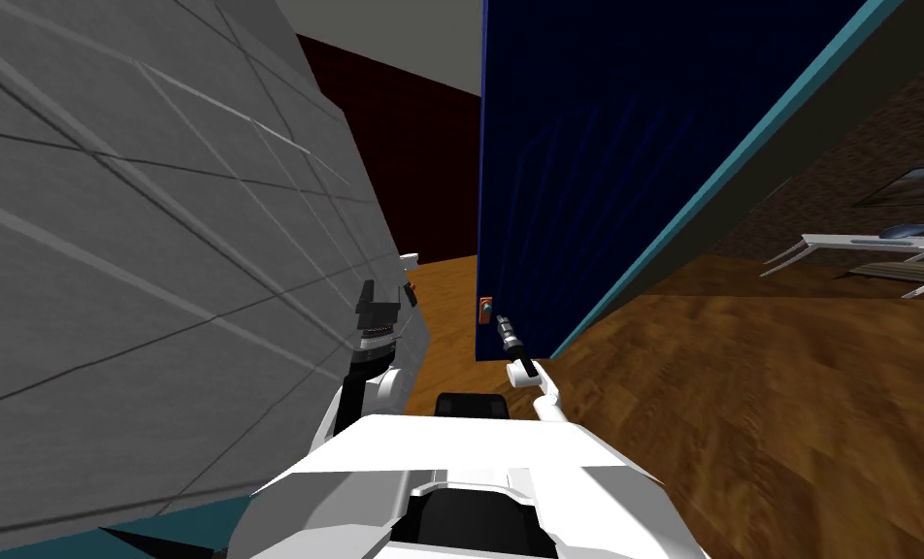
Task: Push the door open
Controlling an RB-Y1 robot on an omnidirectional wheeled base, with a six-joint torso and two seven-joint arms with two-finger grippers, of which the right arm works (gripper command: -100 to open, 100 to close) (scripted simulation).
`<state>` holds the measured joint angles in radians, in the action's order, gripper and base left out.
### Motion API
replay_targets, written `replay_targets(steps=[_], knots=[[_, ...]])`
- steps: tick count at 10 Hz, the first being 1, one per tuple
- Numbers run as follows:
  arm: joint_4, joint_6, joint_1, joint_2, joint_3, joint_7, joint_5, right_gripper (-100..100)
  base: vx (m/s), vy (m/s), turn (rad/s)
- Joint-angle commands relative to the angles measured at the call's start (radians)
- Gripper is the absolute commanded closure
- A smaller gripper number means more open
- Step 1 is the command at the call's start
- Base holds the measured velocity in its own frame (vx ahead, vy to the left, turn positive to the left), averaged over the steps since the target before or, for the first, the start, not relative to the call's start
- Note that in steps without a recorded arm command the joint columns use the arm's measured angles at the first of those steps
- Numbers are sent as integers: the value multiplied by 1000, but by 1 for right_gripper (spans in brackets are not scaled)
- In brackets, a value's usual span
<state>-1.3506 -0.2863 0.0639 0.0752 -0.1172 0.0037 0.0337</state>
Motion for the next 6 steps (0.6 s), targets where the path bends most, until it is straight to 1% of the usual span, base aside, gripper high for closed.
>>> replay_targets(steps=[1, 4, 5, 6], knots=[[-11, 4, 8, -3, -5, -3, 2, -100, -215, 51, -20], [-36, 13, 24, -21, -18, -7, 6, -100, -254, 53, -28], [-34, 12, 23, -17, -16, -6, 5, -100, -100, 18, -7], [-27, 8, 18, -12, -12, -5, 5, -100, 71, 41, 34]])
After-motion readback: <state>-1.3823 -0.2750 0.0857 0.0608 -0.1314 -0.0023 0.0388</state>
